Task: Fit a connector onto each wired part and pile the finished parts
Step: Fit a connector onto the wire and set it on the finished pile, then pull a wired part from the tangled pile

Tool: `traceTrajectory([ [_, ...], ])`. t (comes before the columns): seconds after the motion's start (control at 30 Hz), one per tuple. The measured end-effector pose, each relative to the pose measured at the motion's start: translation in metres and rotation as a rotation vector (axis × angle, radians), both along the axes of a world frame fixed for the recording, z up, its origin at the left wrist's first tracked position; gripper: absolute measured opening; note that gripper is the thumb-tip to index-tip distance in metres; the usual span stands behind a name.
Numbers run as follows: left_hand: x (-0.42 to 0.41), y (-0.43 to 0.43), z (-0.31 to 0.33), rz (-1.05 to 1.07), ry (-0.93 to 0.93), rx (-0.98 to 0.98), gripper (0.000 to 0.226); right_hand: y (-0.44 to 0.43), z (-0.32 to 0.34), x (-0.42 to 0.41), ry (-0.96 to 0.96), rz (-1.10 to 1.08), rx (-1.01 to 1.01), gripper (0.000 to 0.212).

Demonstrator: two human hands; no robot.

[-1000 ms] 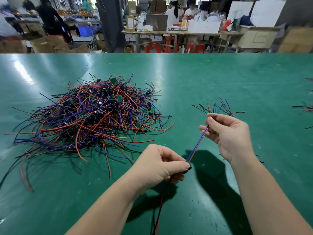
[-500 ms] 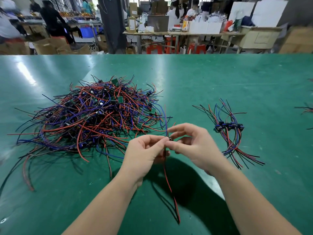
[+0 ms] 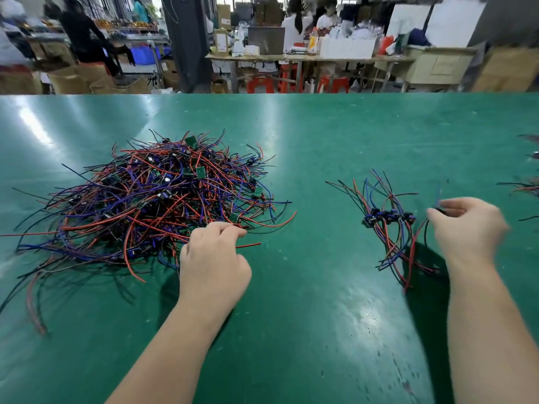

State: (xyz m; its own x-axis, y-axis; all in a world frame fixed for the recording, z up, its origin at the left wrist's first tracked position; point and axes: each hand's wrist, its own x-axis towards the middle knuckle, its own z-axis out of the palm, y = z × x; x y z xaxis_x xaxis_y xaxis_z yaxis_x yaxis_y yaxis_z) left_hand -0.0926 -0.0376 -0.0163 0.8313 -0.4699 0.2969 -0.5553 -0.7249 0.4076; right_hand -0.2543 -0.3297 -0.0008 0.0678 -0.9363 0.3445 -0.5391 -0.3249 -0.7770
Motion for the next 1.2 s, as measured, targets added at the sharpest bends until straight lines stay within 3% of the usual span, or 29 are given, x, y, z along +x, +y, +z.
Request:
traceTrajectory([
  [0.17, 0.001, 0.003, -0.007, 0.053, 0.119, 0.196, 0.056, -0.011, -0.017, 0.007, 0.107, -0.03, 0.076, 0.014],
  [0.43, 0.006, 0.005, -0.003, -0.038, 0.193, 0.178, 0.046, 0.001, -0.02, 0.015, 0.383, 0.119, 0.087, 0.02],
  [0.63, 0.003, 0.002, -0.005, -0.048, 0.146, 0.188, 0.05, 0.007, -0.016, 0.015, 0.478, 0.14, 0.116, 0.039],
  [1.0, 0.009, 0.0, -0.006, -0.062, 0.174, 0.107, 0.037, -0.003, 0.004, 0.008, 0.067, -0.01, 0.112, 0.028],
  [1.2, 0.011, 0.002, -0.002, -0.112, 0.196, 0.055, 0.046, -0.016, 0.022, 0.007, 0.065, -0.007, 0.097, 0.025],
])
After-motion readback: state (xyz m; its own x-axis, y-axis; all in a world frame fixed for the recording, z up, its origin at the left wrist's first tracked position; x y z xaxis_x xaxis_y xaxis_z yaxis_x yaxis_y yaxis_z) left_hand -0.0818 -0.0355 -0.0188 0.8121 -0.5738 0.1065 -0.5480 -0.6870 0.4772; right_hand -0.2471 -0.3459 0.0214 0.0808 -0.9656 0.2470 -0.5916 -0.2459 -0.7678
